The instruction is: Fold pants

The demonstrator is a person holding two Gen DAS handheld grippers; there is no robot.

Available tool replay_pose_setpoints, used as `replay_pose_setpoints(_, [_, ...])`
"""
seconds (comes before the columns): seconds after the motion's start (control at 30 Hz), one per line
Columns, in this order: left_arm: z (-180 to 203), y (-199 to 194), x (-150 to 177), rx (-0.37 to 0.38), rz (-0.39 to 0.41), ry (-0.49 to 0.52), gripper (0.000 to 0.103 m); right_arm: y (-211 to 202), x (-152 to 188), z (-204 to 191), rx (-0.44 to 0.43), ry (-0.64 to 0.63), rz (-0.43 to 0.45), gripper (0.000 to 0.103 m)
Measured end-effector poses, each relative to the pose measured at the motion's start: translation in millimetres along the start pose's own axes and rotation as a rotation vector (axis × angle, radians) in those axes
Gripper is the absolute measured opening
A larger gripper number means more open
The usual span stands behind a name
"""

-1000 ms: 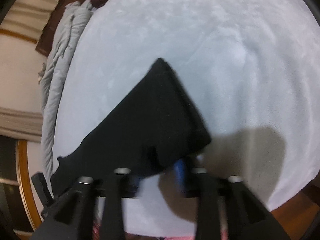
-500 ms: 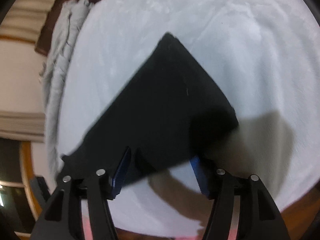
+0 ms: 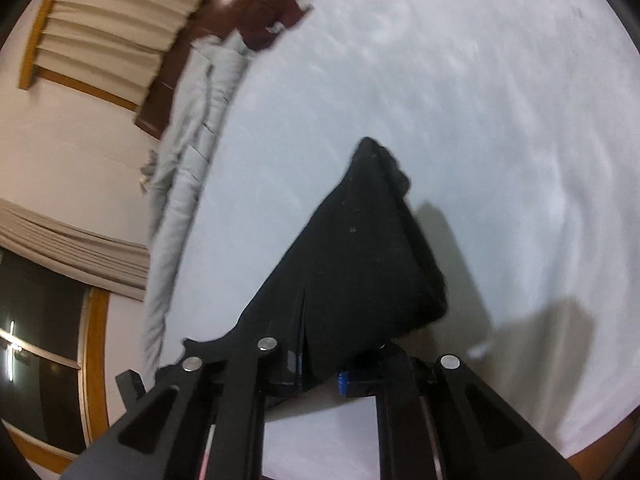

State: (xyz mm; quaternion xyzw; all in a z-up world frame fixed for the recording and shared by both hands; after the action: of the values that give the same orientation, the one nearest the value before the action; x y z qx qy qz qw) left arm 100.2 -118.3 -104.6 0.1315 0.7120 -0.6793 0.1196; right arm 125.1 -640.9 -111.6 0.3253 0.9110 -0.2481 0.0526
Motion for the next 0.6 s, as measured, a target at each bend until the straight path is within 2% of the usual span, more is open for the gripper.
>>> replay_pose_setpoints(0.07, [-7.8,-7.2,-3.3,-0.036,0.056,0.01,0.08,-10.9,-6.8,-1.3,0.033,-0.026,0.021,0.011])
replay_pose_setpoints(0.13, [-17.4,-0.7,-1.2,-0.09,0.072,0.024,0.08,-11.3,-7.7,14.0,0.103,-0.004,0.034,0.011])
replay_pose_setpoints(0.27, [-29.9,39.3,6.2,-0.177,0.012,0.034,0.079,13.6,10.2,76.8,0.248,0.11,-0.044,0.012])
replay_pose_setpoints(0.3, [-33.9,53.3,10.4,-0.167,-0.017,0.039,0.08,16.6,14.5,88.5,0.236,0.143,-0.036,0.012])
replay_pose_setpoints(0.33, [-37.2,53.7,12.0,-0.16,-0.006,0.04,0.081,15.2,16.5,96.0,0.198,0.184,-0.008,0.012])
replay_pose_setpoints(0.4, [-37.0,51.1,12.5,-0.158,0.002,0.051,0.082,11.3,17.0,95.0,0.184,0.196,0.005,0.012])
replay_pose_setpoints(0.5, [-41.4,46.1,6.5,-0.128,-0.027,0.024,0.083,8.1,16.2,79.5,0.237,0.134,-0.007,0.012])
replay_pose_setpoints(0.53, [-40.1,42.1,2.1,-0.095,-0.037,0.001,0.082,5.5,16.1,69.6,0.243,0.108,-0.002,0.012])
replay_pose_setpoints(0.6, [-47.2,35.0,2.3,-0.054,-0.054,-0.03,0.082,2.1,15.5,44.8,0.225,0.056,0.019,0.013])
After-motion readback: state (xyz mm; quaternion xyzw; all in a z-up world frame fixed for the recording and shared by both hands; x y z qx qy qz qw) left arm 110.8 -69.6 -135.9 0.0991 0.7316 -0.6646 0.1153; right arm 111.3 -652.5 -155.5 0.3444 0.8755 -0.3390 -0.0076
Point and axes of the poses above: each gripper's, at about its wrist camera, not at the fingertips, and y roughly the way its jaws point, z to its right, x to its underside, the point moved 4 cm from there along y, roughly the way its jaws point, and after that the axes turned 15 degrees about -x, right-handed, at the moved point
